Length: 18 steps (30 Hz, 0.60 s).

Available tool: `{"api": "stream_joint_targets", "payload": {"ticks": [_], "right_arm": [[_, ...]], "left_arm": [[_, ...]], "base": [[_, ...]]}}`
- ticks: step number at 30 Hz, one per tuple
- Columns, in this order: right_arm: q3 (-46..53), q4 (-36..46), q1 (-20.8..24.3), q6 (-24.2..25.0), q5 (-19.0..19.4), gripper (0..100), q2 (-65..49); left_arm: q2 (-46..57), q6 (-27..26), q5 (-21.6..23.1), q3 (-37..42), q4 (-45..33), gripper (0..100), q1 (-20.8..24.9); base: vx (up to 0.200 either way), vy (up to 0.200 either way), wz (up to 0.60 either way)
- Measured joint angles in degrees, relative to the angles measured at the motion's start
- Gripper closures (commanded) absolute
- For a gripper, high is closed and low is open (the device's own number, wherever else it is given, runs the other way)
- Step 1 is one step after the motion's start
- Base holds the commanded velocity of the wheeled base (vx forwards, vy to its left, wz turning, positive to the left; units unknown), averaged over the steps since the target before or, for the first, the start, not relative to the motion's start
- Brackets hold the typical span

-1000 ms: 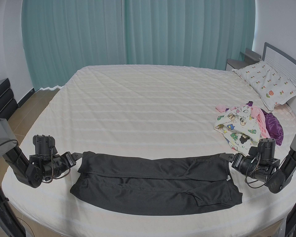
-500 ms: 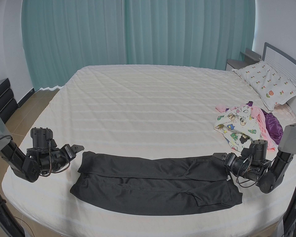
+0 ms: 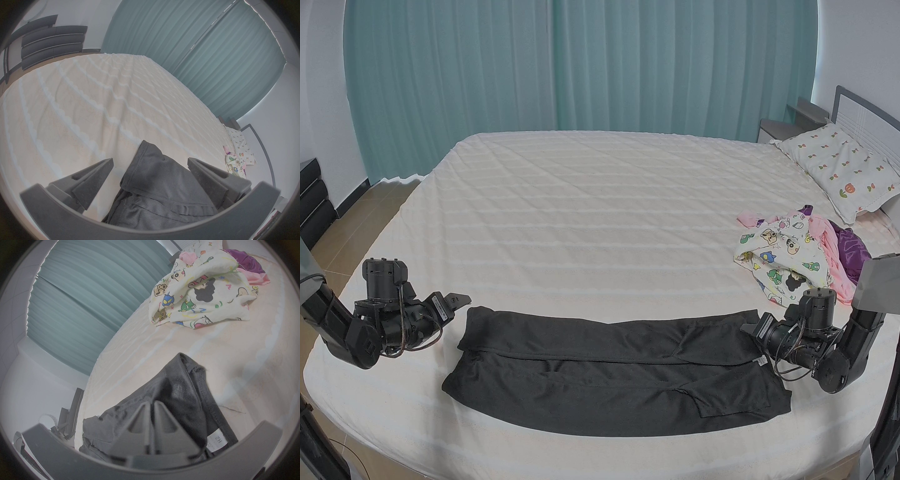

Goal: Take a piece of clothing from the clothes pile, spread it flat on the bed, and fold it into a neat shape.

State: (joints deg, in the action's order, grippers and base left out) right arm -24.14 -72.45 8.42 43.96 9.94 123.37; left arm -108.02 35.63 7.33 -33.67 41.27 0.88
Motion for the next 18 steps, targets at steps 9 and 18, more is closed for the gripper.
{"api": "stream_joint_targets", "payload": {"ticks": [9, 18], "right_arm": [[1.2, -5.6, -0.4, 0.7, -0.4, 0, 0.1], [1.9, -5.1, -1.4, 0.5, -0.5, 0, -0.7]], "left_arm": [[-0.5, -0.3, -0.1, 0.1, -0.5, 0, 0.0], [-0.3, -0.3, -0.1, 0.5, -0.4, 0, 0.2]], "base": [[0.000, 0.000, 0.00], [0.000, 0.000, 0.00]]}}
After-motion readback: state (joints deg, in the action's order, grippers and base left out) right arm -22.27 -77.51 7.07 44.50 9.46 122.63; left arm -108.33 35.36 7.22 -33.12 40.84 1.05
